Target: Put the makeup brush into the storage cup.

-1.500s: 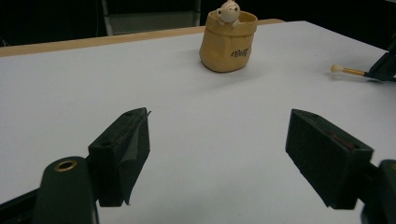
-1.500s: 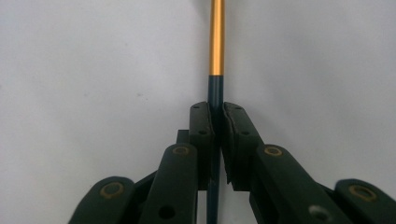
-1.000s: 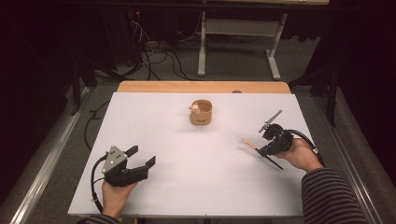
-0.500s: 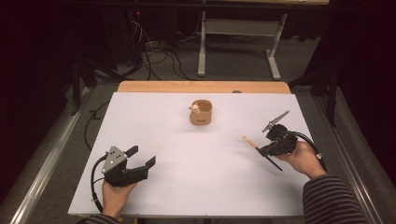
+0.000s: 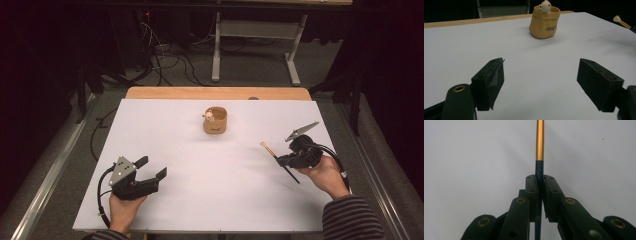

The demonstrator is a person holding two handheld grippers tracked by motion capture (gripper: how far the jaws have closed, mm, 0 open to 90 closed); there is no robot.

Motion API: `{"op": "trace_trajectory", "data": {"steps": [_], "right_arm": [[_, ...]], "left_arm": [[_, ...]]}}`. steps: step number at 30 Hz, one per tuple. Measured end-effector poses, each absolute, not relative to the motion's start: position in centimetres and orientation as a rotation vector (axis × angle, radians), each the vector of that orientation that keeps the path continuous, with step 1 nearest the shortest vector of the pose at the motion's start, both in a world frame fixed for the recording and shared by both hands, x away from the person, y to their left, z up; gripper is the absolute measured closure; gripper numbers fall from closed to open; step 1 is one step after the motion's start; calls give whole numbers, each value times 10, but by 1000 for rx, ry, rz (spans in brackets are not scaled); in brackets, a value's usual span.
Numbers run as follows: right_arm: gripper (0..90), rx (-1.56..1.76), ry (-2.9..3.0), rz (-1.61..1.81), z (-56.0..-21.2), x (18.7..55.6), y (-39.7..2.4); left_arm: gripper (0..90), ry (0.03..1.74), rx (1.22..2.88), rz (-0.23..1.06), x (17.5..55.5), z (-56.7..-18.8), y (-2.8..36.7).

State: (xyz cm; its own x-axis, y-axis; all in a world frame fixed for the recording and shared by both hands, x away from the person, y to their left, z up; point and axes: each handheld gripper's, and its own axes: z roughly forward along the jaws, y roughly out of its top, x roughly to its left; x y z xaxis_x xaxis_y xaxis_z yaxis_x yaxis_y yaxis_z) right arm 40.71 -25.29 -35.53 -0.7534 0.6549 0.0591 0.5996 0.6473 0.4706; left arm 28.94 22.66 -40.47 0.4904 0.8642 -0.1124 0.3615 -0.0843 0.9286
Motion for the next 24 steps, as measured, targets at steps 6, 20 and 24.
{"op": "trace_trajectory", "data": {"steps": [6, 20, 24], "right_arm": [[853, 1028, 2732, 778, -354, 399, -252], [853, 978, 2700, 906, -354, 381, -244], [853, 962, 2692, 958, -353, 374, -241]], "left_arm": [[229, 1062, 1672, 586, 290, -405, 226], [230, 1060, 1671, 578, 289, -404, 227], [231, 1061, 1669, 574, 289, -404, 227]]}}
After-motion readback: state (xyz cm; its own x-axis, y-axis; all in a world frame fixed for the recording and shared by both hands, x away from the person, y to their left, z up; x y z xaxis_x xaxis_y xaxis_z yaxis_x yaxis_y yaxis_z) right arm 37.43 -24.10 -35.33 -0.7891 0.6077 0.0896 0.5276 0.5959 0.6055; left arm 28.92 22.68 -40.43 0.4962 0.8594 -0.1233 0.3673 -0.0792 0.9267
